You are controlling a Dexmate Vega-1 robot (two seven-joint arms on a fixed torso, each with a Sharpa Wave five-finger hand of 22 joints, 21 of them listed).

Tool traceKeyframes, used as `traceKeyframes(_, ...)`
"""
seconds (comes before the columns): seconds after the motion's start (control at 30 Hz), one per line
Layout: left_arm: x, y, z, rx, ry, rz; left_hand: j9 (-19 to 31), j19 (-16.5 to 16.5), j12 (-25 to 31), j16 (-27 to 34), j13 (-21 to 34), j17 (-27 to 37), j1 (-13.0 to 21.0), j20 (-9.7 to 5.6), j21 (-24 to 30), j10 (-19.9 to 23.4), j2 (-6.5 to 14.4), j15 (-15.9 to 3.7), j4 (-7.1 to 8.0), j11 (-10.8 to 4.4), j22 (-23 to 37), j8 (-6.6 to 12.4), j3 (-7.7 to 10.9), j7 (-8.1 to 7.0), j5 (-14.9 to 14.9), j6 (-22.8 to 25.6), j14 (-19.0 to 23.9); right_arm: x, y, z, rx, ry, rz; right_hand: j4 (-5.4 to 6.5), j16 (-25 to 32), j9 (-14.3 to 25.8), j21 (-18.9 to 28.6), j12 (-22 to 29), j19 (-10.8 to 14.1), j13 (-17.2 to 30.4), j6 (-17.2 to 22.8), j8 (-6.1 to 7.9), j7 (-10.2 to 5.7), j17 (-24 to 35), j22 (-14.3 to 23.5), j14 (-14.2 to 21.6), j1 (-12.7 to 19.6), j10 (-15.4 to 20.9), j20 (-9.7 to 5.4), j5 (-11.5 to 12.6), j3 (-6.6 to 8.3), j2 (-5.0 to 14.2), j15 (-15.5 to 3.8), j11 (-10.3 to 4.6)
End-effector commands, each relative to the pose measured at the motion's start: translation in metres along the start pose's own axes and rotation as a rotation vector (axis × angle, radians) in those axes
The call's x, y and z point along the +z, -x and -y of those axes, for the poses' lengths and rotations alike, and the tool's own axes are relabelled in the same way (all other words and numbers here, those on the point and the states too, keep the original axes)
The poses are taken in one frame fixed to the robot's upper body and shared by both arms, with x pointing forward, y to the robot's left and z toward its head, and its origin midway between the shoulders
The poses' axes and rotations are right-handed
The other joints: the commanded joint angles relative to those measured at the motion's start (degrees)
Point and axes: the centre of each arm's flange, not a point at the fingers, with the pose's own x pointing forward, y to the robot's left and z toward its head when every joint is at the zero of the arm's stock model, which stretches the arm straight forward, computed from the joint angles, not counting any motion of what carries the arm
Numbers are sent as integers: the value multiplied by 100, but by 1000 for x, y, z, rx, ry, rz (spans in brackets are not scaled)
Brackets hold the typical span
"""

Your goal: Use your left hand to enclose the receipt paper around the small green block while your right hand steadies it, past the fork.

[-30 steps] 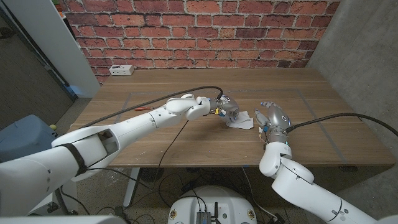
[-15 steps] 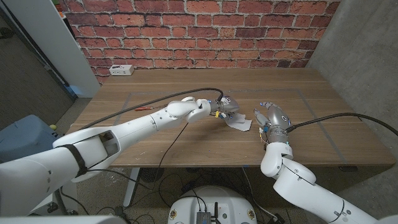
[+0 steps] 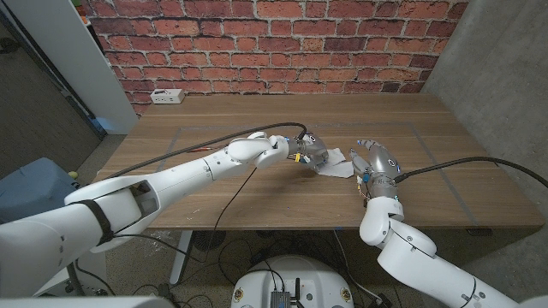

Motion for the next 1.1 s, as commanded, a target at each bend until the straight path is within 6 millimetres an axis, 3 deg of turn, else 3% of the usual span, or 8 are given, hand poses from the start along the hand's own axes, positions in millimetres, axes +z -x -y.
traceKeyframes(0.03,-1,14,-6,85,-24,-22,-34,-309,-16,-81,-45,37,-212,313,-286,-793,-8,-223,32,7,36,-1,-161,-94,103,-1175,-505,1,0,0,-7,5,8,-11,19,1,-4,46,62,14,72,41,17,12,13,59,-36,45,2,27,55,7,-239,-6)
traceKeyframes(0.23,-8,21,-13,171,20,-28,-48,-300,27,-70,-91,53,-347,350,-371,-1050,36,-190,81,-151,36,30,-233,-105,139,-1594,-651,1,1,-1,-5,5,3,-14,21,1,-7,46,58,14,94,44,28,6,13,75,-40,56,5,27,63,-1,-240,1)
traceKeyframes(0.33,-13,23,-17,187,51,-23,-20,-130,223,37,-150,45,-349,341,-402,-678,329,-179,111,-135,36,253,-145,-99,150,-1084,-438,1,1,-1,-7,10,2,-41,8,1,-8,46,59,14,102,42,30,-10,12,77,2,70,5,39,109,20,-244,-6)
traceKeyframes(0.4,-15,23,-18,197,58,-26,-14,-33,370,88,-208,5,-90,298,-454,-256,651,-206,-26,-84,36,406,72,-106,78,-417,-273,1,1,-1,-8,13,0,-67,0,1,-10,43,58,14,107,40,28,-22,12,82,46,70,4,51,152,44,-246,-1)
traceKeyframes(0.67,-19,24,-25,168,114,-5,-29,109,513,141,-295,-68,447,173,-517,354,978,-340,-471,-159,35,505,496,89,-69,491,16,2,-1,-1,-8,17,6,-131,-29,0,-14,37,57,14,129,35,12,-60,10,101,173,90,-3,102,313,108,-256,-21)
traceKeyframes(0.73,-21,22,-26,126,135,16,-31,136,539,123,-293,-96,489,153,-521,444,859,-362,-572,-148,32,503,501,119,-77,584,26,2,-2,-1,-9,15,9,-151,-37,-1,-15,34,58,14,136,33,11,-69,10,104,222,93,-5,124,377,134,-260,-24)
traceKeyframes(0.97,-14,19,-28,19,102,68,-22,-198,356,-9,-251,-114,-535,230,-806,87,-169,-262,-404,-96,32,156,-251,73,-48,128,-350,2,-3,-1,-20,10,17,-124,-24,-1,-13,33,67,13,153,31,8,-72,9,162,208,111,-22,141,430,121,-283,-33)
traceKeyframes(1.1,-14,18,-30,-11,103,86,-10,-335,293,-54,-235,-110,-651,307,-911,-68,-268,-175,-369,-14,35,97,-375,153,57,-86,-520,2,-3,-1,-28,12,21,-72,-13,-2,-11,33,75,14,169,32,5,-61,9,177,144,125,-18,137,426,102,-299,-35)
